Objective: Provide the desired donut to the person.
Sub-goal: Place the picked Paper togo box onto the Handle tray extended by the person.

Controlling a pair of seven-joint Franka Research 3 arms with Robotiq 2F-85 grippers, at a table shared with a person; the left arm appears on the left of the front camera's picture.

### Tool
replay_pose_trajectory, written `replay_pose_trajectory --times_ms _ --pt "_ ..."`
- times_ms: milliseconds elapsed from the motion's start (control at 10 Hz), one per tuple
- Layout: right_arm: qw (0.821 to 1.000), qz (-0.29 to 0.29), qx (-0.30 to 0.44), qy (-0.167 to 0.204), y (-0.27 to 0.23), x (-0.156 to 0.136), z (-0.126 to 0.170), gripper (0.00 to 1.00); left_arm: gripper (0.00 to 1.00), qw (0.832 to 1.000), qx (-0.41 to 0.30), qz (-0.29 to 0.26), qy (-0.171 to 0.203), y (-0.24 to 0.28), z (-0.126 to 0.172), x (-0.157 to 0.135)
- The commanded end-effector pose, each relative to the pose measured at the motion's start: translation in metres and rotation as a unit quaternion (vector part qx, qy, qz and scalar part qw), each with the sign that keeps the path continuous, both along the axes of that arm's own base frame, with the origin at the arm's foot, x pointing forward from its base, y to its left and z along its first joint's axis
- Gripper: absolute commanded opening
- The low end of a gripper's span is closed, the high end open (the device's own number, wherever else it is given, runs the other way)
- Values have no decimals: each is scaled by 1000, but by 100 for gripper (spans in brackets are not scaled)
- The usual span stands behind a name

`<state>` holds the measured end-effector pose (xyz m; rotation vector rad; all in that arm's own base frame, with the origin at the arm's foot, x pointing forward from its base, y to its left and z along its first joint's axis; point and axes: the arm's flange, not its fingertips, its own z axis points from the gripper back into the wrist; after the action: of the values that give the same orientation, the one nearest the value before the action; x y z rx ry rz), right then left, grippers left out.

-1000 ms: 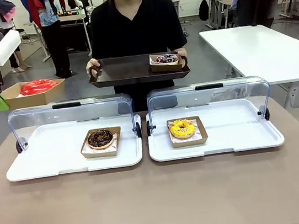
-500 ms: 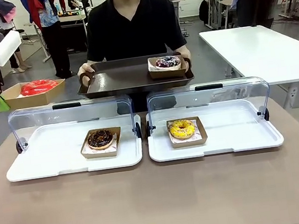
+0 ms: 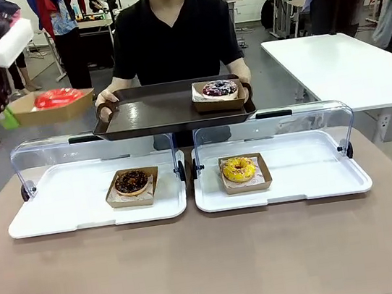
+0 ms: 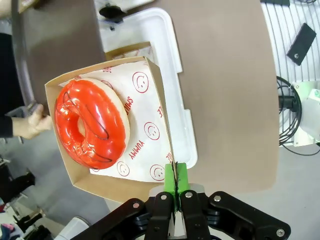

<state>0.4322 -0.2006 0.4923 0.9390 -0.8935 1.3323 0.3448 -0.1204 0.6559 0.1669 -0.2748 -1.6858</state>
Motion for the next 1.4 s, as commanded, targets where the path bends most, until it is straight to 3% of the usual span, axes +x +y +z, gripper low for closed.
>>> replay_pose_trajectory --times_ms 0,200,700,1100,1300 --pt "1000 0 0 -1 1 0 0 100 1 1000 13 -10 14 -25 22 22" --pt "1000 0 0 -1 1 0 0 100 1 999 38 -4 28 -57 34 65" --pt "1000 0 0 -1 1 0 0 100 1 999 23 6 32 -103 -6 155" --pt "1000 0 0 -1 1 0 0 100 1 999 -4 12 39 -107 -54 205" --pt "1000 0 0 -1 1 0 0 100 1 999 -13 23 43 -104 -74 216"
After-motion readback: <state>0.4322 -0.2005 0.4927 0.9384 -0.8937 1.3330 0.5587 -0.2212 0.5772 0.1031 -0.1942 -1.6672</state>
